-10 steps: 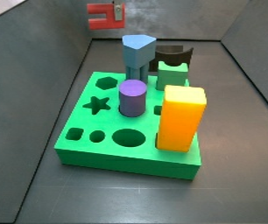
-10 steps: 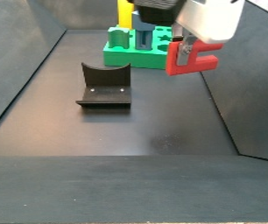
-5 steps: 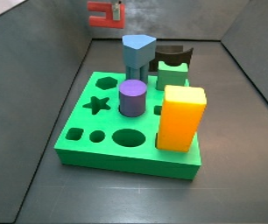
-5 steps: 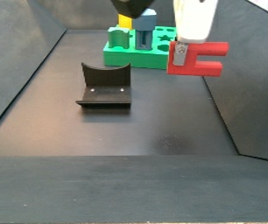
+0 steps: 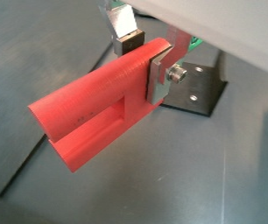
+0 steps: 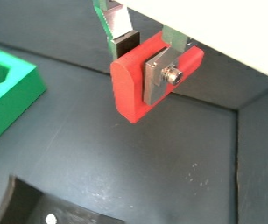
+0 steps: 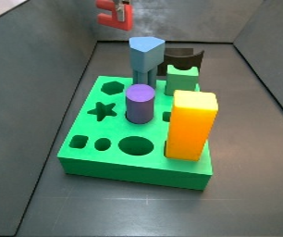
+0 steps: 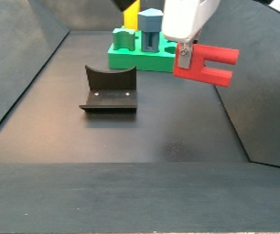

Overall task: Pick up the square-circle object. Move up. Rotate the square-circle object. Place the square-circle object on the fixture. Regrasp the square-circle object. Move to above the board. Insert the square-circle object.
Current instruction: Rotate the square-circle object.

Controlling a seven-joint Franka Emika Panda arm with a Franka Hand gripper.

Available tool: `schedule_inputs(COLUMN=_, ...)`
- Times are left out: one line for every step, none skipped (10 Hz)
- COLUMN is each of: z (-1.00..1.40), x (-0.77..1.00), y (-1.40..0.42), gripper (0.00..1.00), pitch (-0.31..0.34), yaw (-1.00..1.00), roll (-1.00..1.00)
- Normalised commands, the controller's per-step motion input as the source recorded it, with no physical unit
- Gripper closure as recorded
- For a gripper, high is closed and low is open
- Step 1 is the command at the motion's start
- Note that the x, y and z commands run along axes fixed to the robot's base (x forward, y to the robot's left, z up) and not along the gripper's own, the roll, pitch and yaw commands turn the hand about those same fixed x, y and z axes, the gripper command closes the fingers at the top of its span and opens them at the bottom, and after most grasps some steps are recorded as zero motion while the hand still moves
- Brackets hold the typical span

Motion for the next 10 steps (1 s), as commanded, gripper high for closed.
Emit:
schedule_inputs(z=-0.01, x=0.00, y=0.01, gripper=1.00, pitch=0.000, yaw=-1.00, roll=0.00)
schedule_inputs(z=-0.01, x=0.00, y=0.01, gripper=1.00, pitch=0.000, yaw=-1.00, roll=0.00)
schedule_inputs(z=-0.01, x=0.00, y=0.01, gripper=1.00, pitch=0.000, yaw=-1.00, roll=0.00)
schedule_inputs(z=-0.02, x=0.00, y=0.02, gripper=1.00, pitch=0.000, yaw=-1.00, roll=0.00)
schedule_inputs(z=-0.02, x=0.00, y=0.02, gripper=1.00, pitch=0.000, yaw=-1.00, roll=0.00)
schedule_inputs(z=-0.02, x=0.00, y=0.02, gripper=1.00, pitch=0.000, yaw=-1.00, roll=0.00)
schedule_inputs(z=-0.02, x=0.00, y=0.02, gripper=1.00, pitch=0.000, yaw=-1.00, roll=0.00)
schedule_inputs(z=-0.02, x=0.00, y=0.02, gripper=1.00, pitch=0.000, yaw=-1.00, roll=0.00)
schedule_inputs(z=-0.02, x=0.00, y=0.02, gripper=1.00, pitch=0.000, yaw=-1.00, roll=0.00)
schedule_inputs(z=-0.02, x=0.00, y=0.02, gripper=1.00, pitch=0.000, yaw=-1.00, roll=0.00)
